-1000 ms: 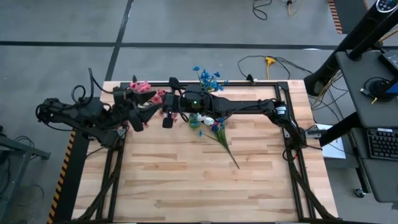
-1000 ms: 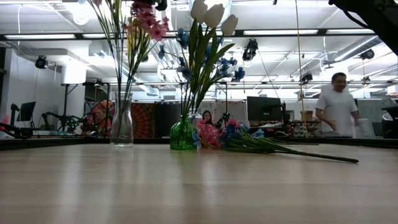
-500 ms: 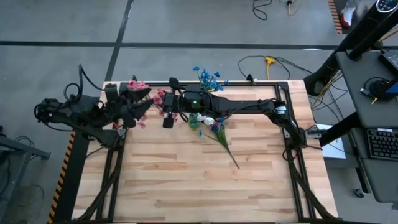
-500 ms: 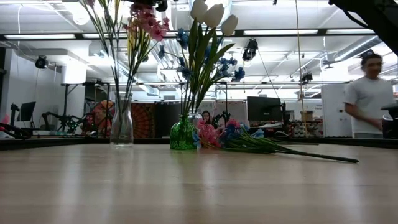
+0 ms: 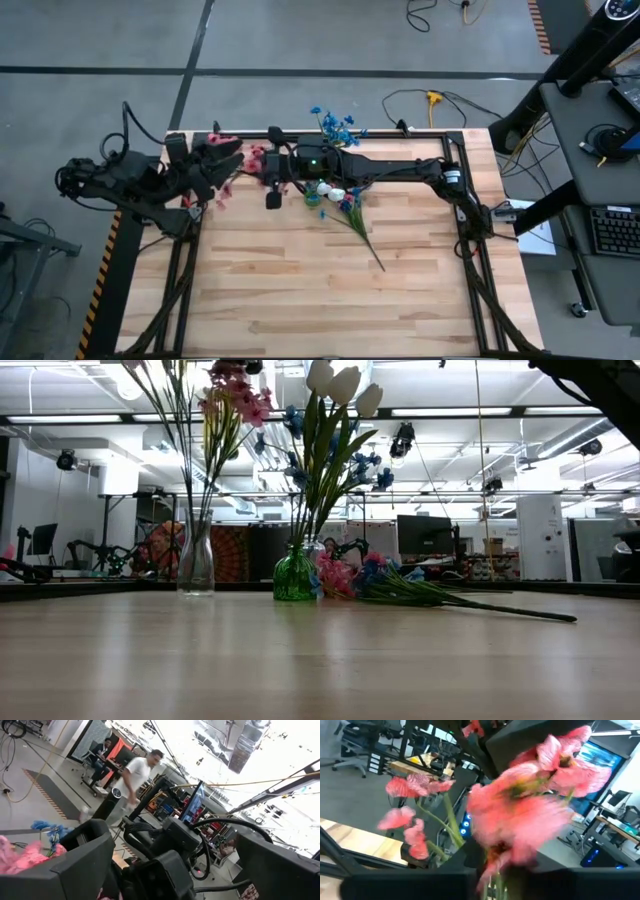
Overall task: Sort flowers into vase by color
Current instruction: Put the bottom pink flowers into the left transparent vase
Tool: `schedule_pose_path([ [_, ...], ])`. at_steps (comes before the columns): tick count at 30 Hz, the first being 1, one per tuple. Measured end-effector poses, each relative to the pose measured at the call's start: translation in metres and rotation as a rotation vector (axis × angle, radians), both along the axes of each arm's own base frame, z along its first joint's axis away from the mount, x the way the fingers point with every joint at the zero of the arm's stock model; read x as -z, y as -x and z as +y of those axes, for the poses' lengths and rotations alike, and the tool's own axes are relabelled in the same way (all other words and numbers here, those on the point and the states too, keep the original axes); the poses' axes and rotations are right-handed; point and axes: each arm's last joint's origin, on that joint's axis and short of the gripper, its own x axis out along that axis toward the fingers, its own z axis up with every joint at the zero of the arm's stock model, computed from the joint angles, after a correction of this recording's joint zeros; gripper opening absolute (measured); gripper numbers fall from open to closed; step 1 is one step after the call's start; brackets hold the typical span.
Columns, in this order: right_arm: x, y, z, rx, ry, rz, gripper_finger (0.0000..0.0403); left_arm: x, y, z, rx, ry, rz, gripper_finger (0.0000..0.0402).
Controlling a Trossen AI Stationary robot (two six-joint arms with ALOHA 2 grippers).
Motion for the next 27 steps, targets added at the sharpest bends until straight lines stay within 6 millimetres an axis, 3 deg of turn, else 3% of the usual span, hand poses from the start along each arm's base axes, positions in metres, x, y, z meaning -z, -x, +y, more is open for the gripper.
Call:
schedule_pose_path([
  [9,-0.003,0.000,-0.001,0.023,-0.052,-0.012,0.0209,-0.001,-0.009,-0.003,-0.001,0.003,-0.019,0.0400],
  [14,-0.003,0.000,-0.001,0.023,-0.051,-0.013,0.0266,-0.004,-0.015,-0.005,-0.007,-0.012,-0.054,0.0400],
  [19,-0.002,0.000,-0.001,0.023,-0.030,-0.005,0.0289,-0.005,-0.019,-0.006,-0.008,-0.006,-0.080,0.0400],
  [27,-0.003,0.000,-0.001,0.025,0.006,-0.016,0.0272,-0.006,-0.037,-0.012,0.010,-0.029,-0.123,0.0400],
])
